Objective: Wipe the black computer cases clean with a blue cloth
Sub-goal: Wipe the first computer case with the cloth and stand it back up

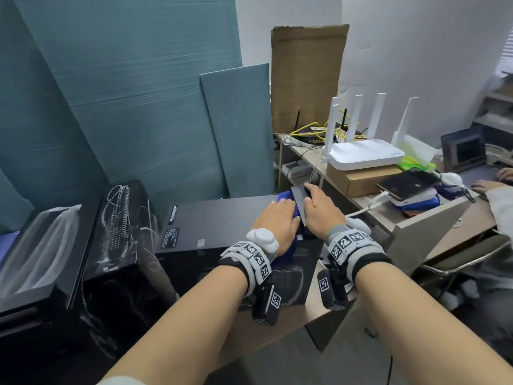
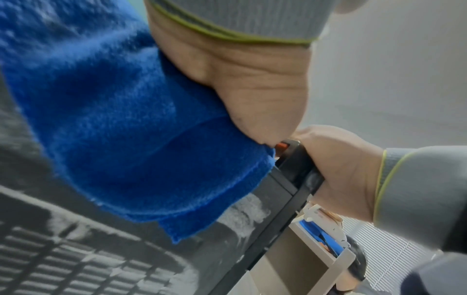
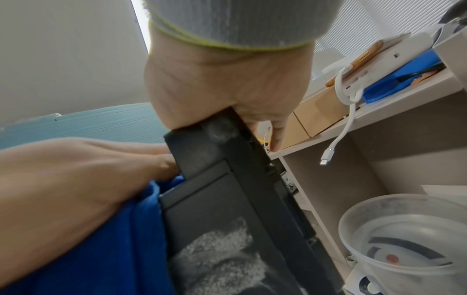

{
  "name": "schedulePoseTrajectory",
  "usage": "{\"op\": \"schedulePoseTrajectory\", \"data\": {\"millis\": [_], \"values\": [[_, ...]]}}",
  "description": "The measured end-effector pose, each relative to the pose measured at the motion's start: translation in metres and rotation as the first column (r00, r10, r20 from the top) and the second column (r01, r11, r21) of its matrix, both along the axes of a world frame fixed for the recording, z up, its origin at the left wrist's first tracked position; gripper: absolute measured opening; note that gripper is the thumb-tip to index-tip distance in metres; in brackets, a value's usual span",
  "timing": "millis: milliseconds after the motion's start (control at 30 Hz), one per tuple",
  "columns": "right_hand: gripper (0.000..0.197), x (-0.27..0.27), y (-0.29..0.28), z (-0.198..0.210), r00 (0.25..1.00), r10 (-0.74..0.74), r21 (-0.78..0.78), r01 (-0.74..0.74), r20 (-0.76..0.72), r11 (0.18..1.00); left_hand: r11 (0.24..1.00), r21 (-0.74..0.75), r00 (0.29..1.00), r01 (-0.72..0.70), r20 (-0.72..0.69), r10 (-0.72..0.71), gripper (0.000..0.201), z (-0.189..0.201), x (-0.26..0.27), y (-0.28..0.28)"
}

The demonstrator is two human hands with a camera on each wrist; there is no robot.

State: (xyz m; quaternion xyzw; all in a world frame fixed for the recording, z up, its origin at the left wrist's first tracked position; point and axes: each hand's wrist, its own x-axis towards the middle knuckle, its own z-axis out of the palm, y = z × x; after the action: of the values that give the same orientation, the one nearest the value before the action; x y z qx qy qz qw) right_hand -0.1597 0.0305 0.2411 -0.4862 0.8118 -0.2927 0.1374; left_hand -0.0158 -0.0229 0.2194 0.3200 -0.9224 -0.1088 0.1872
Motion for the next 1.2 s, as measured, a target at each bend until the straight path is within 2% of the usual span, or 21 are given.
{"op": "schedulePoseTrajectory", "data": {"millis": [133,200,333,500,700,867,1000,1200], "values": [[0.052,-0.004,-0.001,0.002,1.0,0.0,0.033,0.001,-0.023,0.999,0.988,0.148,0.996,0.041,-0.088,-0.028,0.055,0.003,0.021,0.017],[0.052,-0.005,-0.001,0.003,0.999,0.005,0.05,-0.002,-0.052,0.999,0.992,0.087,0.995,0.092,-0.053,-0.088,0.062,0.0,0.029,0.022],[0.051,-0.005,0.001,0.004,0.994,0.006,0.042,-0.002,-0.109,0.999,0.974,-0.149,0.983,0.173,0.087,-0.161,0.072,-0.011,0.041,0.023],[0.054,-0.002,0.005,0.004,0.987,0.004,0.072,0.007,-0.158,0.997,0.936,-0.328,0.991,0.128,0.076,-0.109,0.062,-0.02,0.072,0.014],[0.057,0.003,0.006,0.003,0.982,0.019,0.073,-0.005,-0.186,0.997,0.928,-0.372,0.997,0.03,0.08,-0.001,0.064,-0.024,0.12,-0.01],[0.056,0.006,0.003,0.002,0.98,0.025,0.081,-0.009,-0.195,0.997,0.934,-0.358,0.995,-0.006,0.091,0.041,0.065,-0.023,0.096,0.004],[0.057,0.006,0.003,0.003,0.977,0.044,0.095,-0.024,-0.208,0.995,0.939,-0.343,0.993,-0.027,0.097,0.064,0.064,-0.02,0.056,0.02],[0.071,0.007,0.007,0.003,0.956,0.023,0.078,0.0,-0.292,0.997,0.933,-0.355,0.985,-0.05,0.137,0.105,0.066,-0.027,0.022,0.03]]}}
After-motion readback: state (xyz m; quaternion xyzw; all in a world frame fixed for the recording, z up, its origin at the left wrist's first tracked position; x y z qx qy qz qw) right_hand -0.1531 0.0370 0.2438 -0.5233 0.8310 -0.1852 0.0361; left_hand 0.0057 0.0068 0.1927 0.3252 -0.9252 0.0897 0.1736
